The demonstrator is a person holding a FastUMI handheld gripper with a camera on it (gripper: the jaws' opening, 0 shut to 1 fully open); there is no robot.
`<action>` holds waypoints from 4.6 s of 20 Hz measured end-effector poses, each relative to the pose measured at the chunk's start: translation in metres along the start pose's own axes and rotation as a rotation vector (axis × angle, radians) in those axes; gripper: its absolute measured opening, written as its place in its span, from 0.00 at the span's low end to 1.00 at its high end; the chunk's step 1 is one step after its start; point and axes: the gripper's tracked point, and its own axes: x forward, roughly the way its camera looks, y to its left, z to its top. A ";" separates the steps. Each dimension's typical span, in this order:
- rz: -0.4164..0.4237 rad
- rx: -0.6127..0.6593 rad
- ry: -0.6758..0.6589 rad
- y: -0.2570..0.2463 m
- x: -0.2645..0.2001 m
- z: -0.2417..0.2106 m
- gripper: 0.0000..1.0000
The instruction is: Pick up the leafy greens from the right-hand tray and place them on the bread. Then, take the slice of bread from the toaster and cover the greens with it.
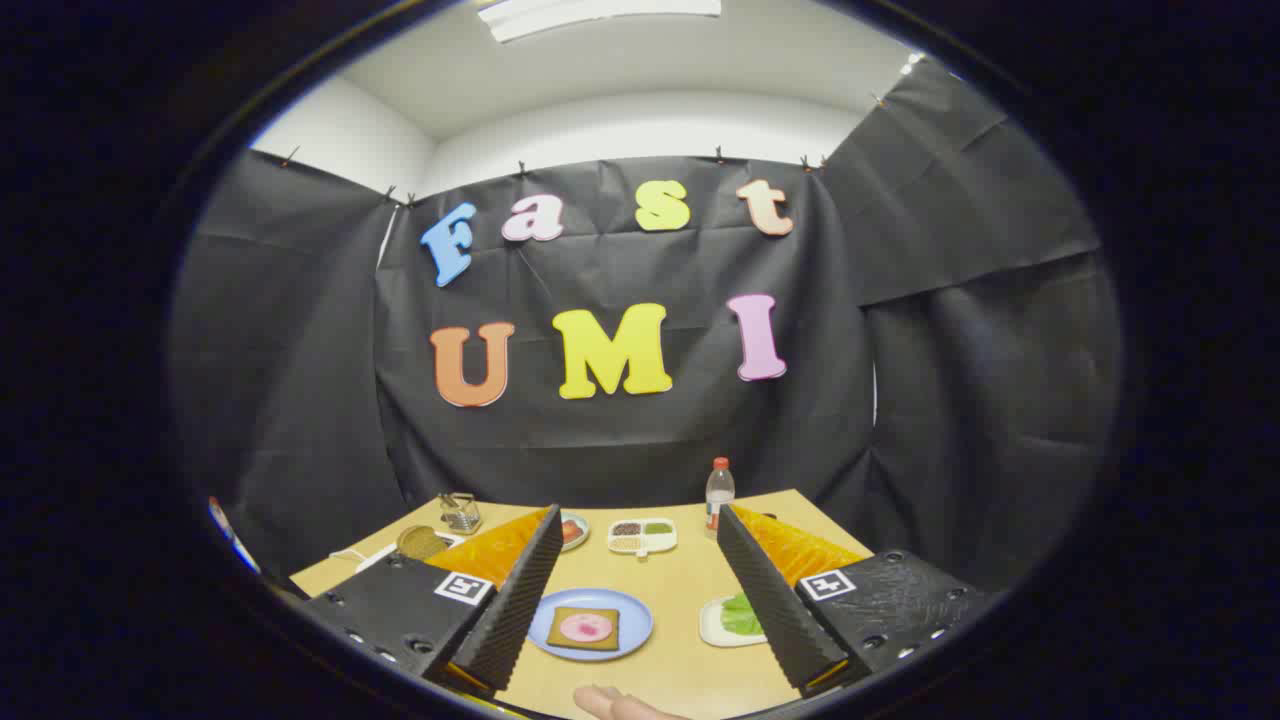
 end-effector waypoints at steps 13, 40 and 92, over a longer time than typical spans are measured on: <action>-0.044 -0.032 -0.031 -0.007 0.007 -0.002 0.96; -0.223 0.026 0.664 -0.236 0.209 -0.293 0.96; 0.300 -0.077 0.495 0.162 0.146 -0.239 0.01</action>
